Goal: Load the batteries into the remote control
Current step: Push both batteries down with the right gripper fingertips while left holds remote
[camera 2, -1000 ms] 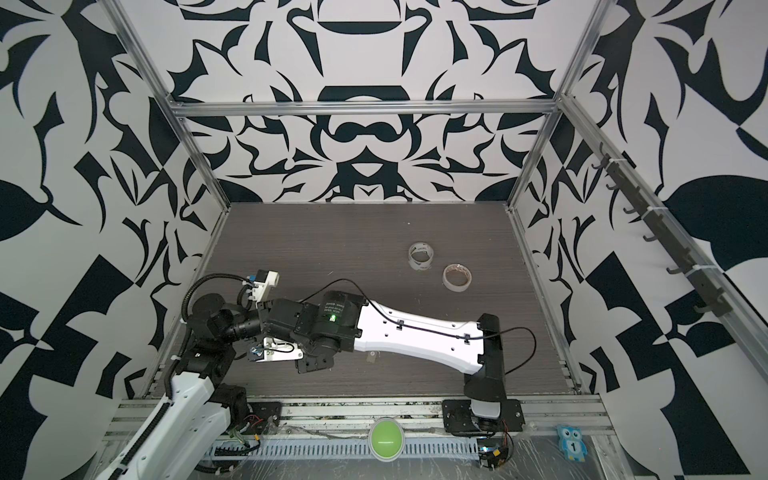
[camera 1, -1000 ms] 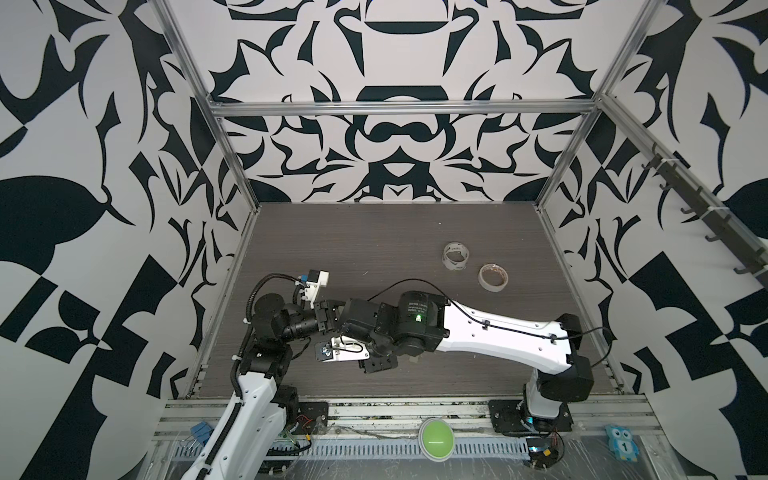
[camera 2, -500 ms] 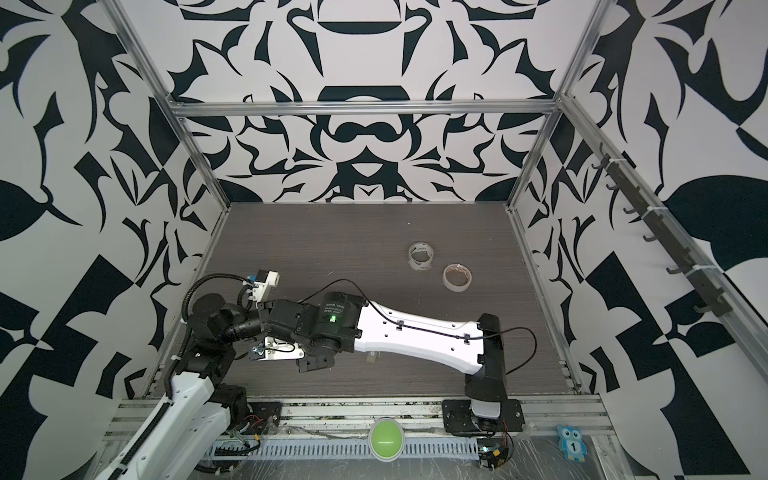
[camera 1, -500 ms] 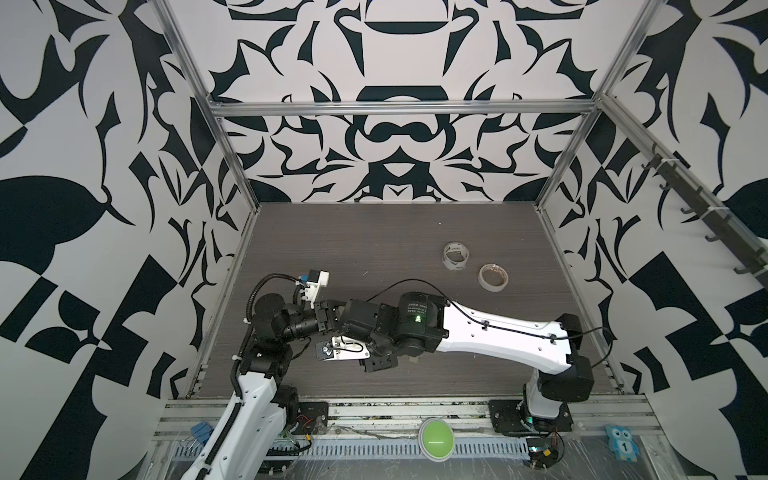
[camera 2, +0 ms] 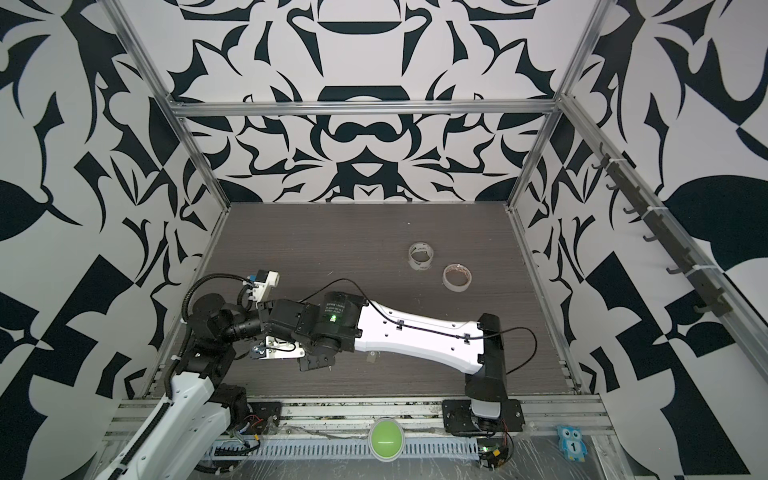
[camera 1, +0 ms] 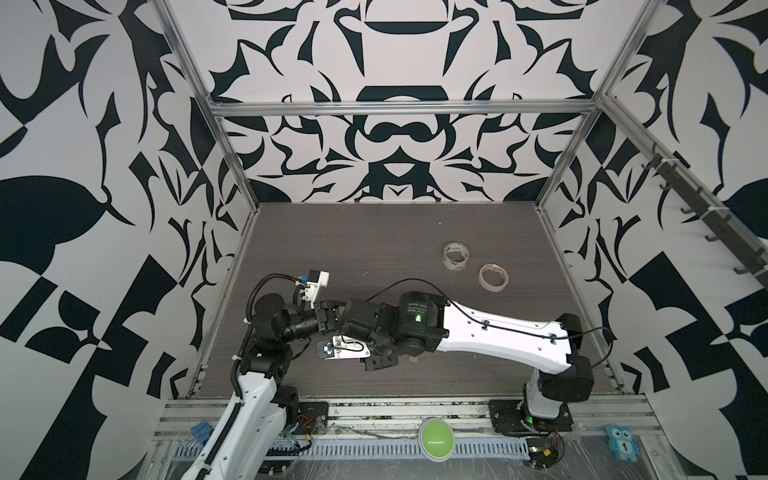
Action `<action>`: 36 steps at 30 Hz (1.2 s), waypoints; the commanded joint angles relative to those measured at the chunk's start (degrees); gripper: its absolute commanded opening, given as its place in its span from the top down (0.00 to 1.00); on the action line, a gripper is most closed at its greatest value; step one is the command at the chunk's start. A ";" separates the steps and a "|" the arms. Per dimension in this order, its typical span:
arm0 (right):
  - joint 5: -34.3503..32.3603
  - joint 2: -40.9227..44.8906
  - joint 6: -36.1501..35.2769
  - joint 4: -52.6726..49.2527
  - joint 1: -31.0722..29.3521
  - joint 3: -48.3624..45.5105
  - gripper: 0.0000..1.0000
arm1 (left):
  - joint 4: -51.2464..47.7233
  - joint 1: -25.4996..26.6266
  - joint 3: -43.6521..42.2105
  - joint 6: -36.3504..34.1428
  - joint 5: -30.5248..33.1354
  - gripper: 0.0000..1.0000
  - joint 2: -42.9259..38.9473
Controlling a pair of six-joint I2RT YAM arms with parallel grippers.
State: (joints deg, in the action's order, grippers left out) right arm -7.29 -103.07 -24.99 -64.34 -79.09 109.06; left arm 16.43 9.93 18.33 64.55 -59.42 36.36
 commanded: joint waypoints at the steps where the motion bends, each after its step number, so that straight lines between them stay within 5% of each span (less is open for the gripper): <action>1: -0.95 2.17 -0.24 1.14 0.33 0.30 0.73 | 1.15 0.17 1.75 0.37 -0.87 1.00 -0.70; 36: -3.21 -0.62 -0.44 2.63 1.31 1.16 0.79 | 1.79 0.17 1.71 0.92 -1.31 1.00 -0.96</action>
State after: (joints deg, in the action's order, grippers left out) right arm -8.40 -103.22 -25.47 -63.53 -78.56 109.06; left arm 16.45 9.91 18.33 64.69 -59.07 36.32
